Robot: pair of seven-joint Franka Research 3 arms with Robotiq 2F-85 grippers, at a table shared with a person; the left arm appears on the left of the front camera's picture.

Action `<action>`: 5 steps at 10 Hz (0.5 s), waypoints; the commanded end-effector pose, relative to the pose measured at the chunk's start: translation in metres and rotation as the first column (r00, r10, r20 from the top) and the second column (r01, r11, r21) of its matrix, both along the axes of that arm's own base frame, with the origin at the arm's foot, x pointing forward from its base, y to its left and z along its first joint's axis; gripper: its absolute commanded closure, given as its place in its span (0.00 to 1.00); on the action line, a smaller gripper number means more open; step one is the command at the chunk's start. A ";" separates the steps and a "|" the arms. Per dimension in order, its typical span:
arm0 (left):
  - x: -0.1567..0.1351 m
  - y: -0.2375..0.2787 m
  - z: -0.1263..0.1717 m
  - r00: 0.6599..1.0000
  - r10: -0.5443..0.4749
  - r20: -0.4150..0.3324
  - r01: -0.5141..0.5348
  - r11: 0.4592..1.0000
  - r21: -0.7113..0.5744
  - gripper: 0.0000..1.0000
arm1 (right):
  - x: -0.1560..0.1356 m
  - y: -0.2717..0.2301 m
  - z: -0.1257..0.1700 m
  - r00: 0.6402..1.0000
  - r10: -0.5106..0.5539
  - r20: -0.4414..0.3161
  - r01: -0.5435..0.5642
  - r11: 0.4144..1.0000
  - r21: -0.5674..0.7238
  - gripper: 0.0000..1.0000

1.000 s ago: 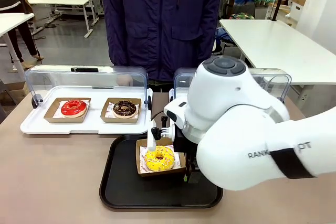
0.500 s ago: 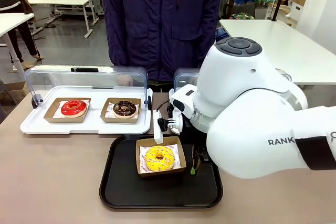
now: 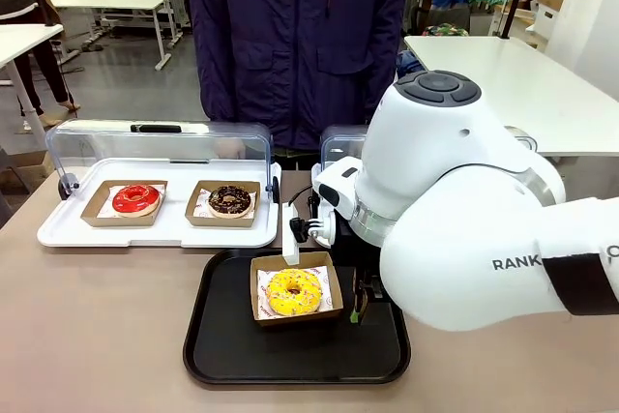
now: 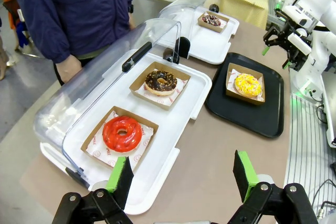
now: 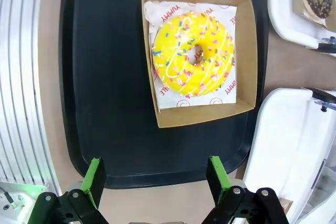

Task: Move the third donut from the left to the tray.
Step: Pick up the Paper togo box containing the Donut indicated by the person and place it on the Handle tray.

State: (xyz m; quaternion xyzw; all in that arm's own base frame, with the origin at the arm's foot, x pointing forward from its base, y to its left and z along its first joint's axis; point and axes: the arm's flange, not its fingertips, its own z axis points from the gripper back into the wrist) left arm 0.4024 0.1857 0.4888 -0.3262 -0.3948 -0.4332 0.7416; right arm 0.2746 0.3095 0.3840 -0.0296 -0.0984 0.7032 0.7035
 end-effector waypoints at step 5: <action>-0.002 -0.001 0.001 1.000 -0.010 0.006 0.010 1.000 -0.001 0.00 | -0.002 0.003 -0.001 1.000 -0.016 0.014 0.016 1.000 0.000 0.00</action>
